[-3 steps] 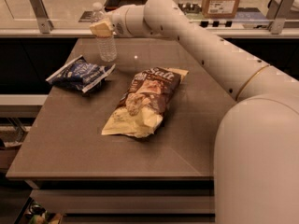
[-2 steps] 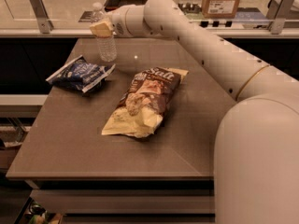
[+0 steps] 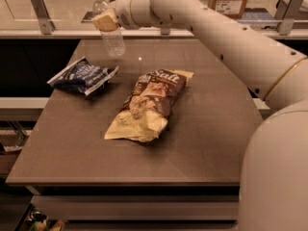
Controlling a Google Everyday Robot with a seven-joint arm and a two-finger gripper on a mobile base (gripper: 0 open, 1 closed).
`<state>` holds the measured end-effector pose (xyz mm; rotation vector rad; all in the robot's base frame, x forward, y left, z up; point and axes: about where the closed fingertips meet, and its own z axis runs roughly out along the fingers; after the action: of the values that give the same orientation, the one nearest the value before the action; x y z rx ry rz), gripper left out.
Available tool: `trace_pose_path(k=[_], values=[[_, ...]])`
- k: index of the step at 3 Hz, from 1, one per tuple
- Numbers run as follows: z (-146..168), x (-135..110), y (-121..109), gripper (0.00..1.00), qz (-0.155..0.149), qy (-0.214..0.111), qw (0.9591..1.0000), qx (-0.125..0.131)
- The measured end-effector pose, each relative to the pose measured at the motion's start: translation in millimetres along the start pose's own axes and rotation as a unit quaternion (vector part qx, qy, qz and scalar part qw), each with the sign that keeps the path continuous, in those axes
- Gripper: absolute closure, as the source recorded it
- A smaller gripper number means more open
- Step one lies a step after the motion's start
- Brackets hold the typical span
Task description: Pick water bottle
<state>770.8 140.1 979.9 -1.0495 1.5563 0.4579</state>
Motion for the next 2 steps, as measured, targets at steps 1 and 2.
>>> trace_pose_path(k=[1, 2], values=[[-26.4, -24.1, -0.5, 1.0, -0.033, 0.002, 0.9994, 0.009], [-50.7, -44.0, -5.5, 1.0, -0.063, -0.001, 0.9978, 0.022]])
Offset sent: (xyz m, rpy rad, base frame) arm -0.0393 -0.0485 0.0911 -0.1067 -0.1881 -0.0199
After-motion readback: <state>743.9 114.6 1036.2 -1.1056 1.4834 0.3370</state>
